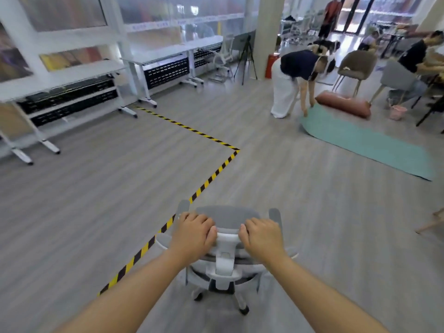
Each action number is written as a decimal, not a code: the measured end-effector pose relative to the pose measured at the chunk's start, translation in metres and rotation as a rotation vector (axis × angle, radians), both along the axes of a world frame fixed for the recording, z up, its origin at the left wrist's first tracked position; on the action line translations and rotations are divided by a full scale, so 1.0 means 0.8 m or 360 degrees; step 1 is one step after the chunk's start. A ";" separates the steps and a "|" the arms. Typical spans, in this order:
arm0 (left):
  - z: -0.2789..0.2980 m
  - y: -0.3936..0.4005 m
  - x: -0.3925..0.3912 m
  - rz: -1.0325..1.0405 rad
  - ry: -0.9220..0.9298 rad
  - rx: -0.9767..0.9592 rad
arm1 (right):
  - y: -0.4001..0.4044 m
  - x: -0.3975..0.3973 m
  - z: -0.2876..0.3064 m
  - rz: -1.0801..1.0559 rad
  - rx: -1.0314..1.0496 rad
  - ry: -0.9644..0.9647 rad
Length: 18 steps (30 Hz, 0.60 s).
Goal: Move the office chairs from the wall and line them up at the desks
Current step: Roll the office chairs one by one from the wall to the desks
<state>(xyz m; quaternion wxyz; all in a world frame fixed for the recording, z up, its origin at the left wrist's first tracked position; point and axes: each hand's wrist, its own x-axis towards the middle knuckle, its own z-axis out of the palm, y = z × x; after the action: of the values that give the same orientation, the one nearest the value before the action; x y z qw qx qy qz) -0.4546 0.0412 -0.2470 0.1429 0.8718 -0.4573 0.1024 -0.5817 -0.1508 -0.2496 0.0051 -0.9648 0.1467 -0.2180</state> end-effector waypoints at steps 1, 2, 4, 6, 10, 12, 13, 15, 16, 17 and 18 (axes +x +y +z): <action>-0.001 0.010 0.018 0.0058 0.0003 -0.0014 | 0.005 0.026 0.000 0.0053 0.0003 -0.0014; -0.004 0.021 0.037 0.0102 0.0003 -0.0029 | 0.011 0.052 0.000 0.0100 0.0017 -0.0021; -0.008 0.043 0.077 0.0180 -0.0011 -0.0066 | 0.026 0.104 -0.005 0.0182 0.0056 -0.0043; -0.013 0.064 0.122 0.0267 -0.0029 -0.0114 | 0.042 0.159 -0.011 0.0238 0.0084 -0.0077; -0.019 0.109 0.228 0.0328 -0.0055 -0.0159 | 0.084 0.275 -0.011 0.0289 0.0070 -0.0148; -0.019 0.137 0.278 0.0340 -0.0028 -0.0121 | 0.109 0.329 -0.009 0.0316 0.0093 -0.0130; -0.018 0.150 0.303 0.0355 -0.0034 -0.0112 | 0.121 0.354 -0.010 0.0320 0.0095 -0.0120; -0.013 0.174 0.353 0.0373 -0.0022 -0.0087 | 0.145 0.407 -0.010 0.0322 0.0090 -0.0112; -0.011 0.185 0.380 0.0373 -0.0003 -0.0070 | 0.156 0.435 -0.007 0.0322 0.0093 -0.0108; -0.010 0.196 0.408 0.0375 0.0015 -0.0055 | 0.168 0.462 -0.006 0.0327 0.0088 -0.0102; -0.010 0.207 0.433 0.0378 0.0030 -0.0041 | 0.179 0.489 -0.005 0.0332 0.0075 -0.0096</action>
<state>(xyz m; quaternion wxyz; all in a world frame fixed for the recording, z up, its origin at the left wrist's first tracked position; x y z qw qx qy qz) -0.1079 0.2070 -0.2548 0.1452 0.9188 -0.3480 0.1163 -0.1905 -0.0079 -0.2538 0.0548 -0.9675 0.0503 -0.2417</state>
